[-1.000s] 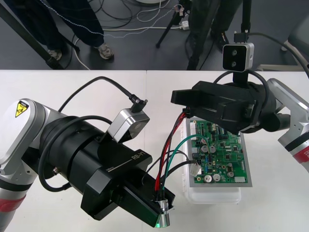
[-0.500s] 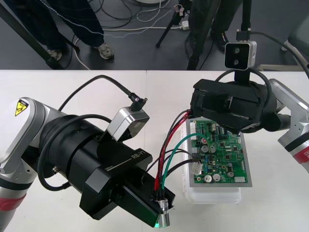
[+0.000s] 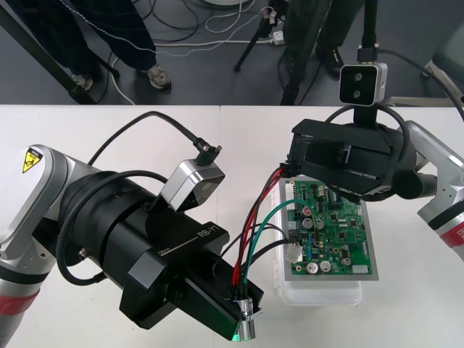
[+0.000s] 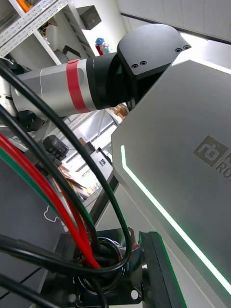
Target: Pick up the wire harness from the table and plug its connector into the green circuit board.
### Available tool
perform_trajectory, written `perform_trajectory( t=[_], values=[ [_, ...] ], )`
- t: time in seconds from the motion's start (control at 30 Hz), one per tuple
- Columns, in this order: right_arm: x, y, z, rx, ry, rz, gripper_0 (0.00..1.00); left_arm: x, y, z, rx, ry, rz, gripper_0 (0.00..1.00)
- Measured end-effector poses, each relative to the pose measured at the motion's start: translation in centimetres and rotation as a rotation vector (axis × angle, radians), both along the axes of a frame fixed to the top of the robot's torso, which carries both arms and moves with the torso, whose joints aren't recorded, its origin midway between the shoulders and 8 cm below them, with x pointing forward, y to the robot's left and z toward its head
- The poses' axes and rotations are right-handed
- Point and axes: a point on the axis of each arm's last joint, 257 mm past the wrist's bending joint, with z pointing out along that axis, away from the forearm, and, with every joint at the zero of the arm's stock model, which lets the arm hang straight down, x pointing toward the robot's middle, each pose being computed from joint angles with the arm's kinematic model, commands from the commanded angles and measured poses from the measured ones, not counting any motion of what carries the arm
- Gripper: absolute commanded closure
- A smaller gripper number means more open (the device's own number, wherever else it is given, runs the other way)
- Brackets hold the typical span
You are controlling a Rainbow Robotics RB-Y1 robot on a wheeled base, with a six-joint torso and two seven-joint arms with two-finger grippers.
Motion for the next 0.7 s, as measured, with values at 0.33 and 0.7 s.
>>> perform_trajectory(
  t=[0.33, 0.7],
  values=[
    [0.03, -0.10, 0.04, 0.005, 0.005, -0.001, 1.00, 0.00, -0.01, 0.01, 0.000, 0.000, 0.000, 1.00],
    [0.17, -0.47, 0.00, 0.002, 0.011, -0.007, 1.00, 0.00, -0.04, 0.07, -0.001, -0.003, -0.001, 1.00]
  ],
)
